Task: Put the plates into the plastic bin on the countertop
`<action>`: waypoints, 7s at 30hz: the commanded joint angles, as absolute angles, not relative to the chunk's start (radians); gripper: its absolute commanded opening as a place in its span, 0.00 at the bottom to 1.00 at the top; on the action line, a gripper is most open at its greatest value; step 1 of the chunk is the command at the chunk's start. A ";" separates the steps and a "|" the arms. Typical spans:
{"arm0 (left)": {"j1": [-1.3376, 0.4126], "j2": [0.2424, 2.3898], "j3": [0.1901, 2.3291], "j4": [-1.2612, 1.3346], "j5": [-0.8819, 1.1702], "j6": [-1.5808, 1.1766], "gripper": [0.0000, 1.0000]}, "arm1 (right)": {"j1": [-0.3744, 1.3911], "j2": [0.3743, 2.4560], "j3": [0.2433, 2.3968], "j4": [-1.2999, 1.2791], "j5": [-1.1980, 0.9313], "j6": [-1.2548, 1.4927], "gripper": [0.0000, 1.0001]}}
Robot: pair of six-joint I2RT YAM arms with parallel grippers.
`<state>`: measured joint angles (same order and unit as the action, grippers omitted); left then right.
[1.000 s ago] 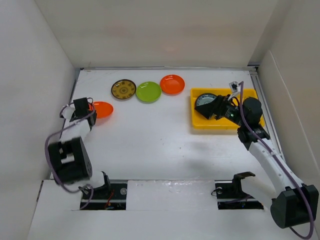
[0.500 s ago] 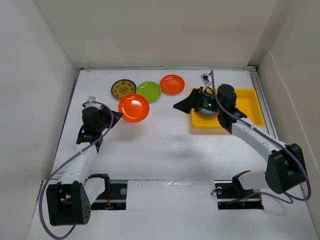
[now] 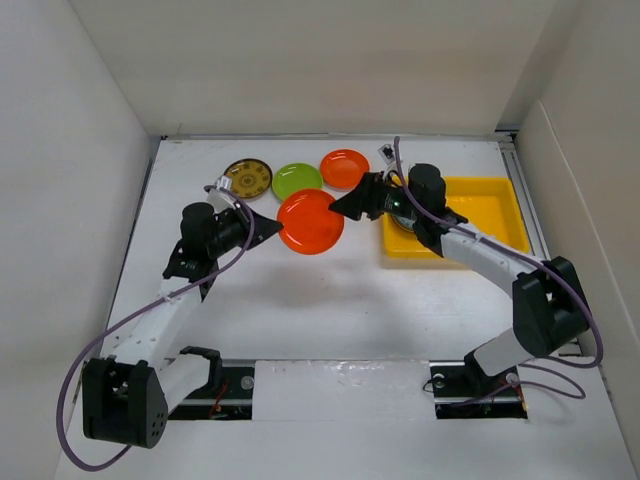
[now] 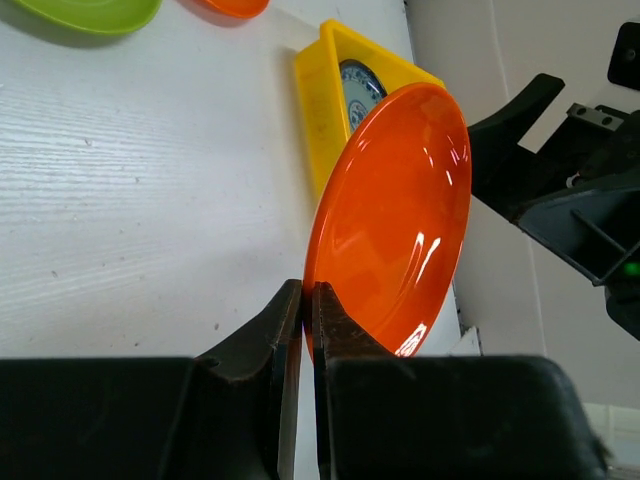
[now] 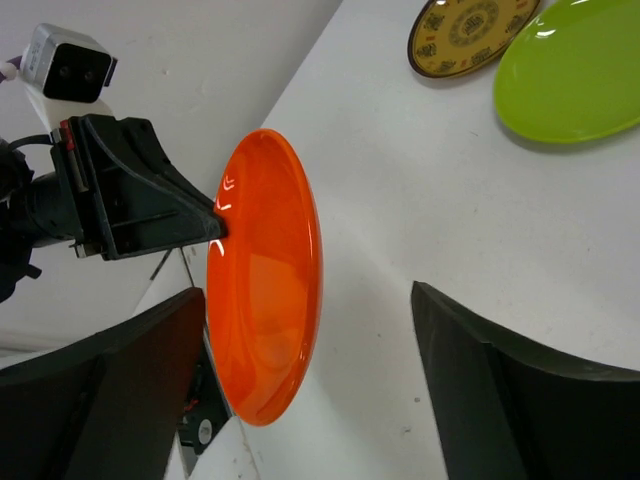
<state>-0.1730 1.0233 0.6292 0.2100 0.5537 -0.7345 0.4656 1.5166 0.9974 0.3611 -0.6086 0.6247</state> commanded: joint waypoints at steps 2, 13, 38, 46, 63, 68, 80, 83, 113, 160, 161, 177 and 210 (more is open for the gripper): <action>-0.170 1.000 0.673 0.273 0.630 -0.721 0.00 | 0.500 1.515 1.003 0.425 -0.589 0.614 0.76; -0.170 1.000 0.713 0.178 0.498 -0.719 0.64 | 0.514 1.527 1.011 0.387 -0.530 0.635 0.00; -0.170 1.018 0.730 0.044 0.241 -0.706 1.00 | -0.106 1.526 0.818 0.344 -0.265 0.681 0.36; -0.170 1.089 0.710 0.083 0.154 -0.788 1.00 | -0.078 1.430 0.828 0.296 -0.224 0.692 1.00; -0.049 1.675 0.911 0.310 0.011 -1.011 1.00 | 0.109 1.060 0.749 0.067 -0.302 0.601 1.00; -0.037 1.797 0.992 0.298 -0.034 -1.071 1.00 | 0.132 1.020 0.738 0.078 -0.373 0.592 1.00; -0.028 2.014 1.239 0.086 -0.119 -1.127 0.36 | 0.107 1.051 0.698 0.107 -0.428 0.565 0.99; -0.018 2.066 1.319 0.019 -0.132 -1.109 0.19 | 0.098 1.051 0.698 0.107 -0.439 0.565 0.99; -0.308 1.060 0.939 0.017 0.147 -0.663 0.00 | 0.389 1.351 1.049 0.313 -0.684 0.494 0.98; -0.364 1.439 0.853 0.184 0.026 -0.767 1.00 | -0.107 1.458 0.868 0.195 -0.246 0.667 1.00; -0.364 1.451 0.864 0.184 0.011 -0.767 1.00 | -0.098 1.421 0.859 0.175 -0.183 0.667 1.00; -0.288 1.960 1.222 0.172 -0.100 -0.873 0.97 | 0.051 1.048 0.798 -0.069 -0.167 0.592 1.00; -0.463 1.309 0.824 0.293 0.276 -0.663 0.00 | 0.354 1.341 0.871 0.278 -0.497 0.502 0.99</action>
<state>-0.4686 1.3659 0.8642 0.1768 0.0689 -0.7429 0.3401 1.3190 0.8116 0.1654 -0.5236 0.5102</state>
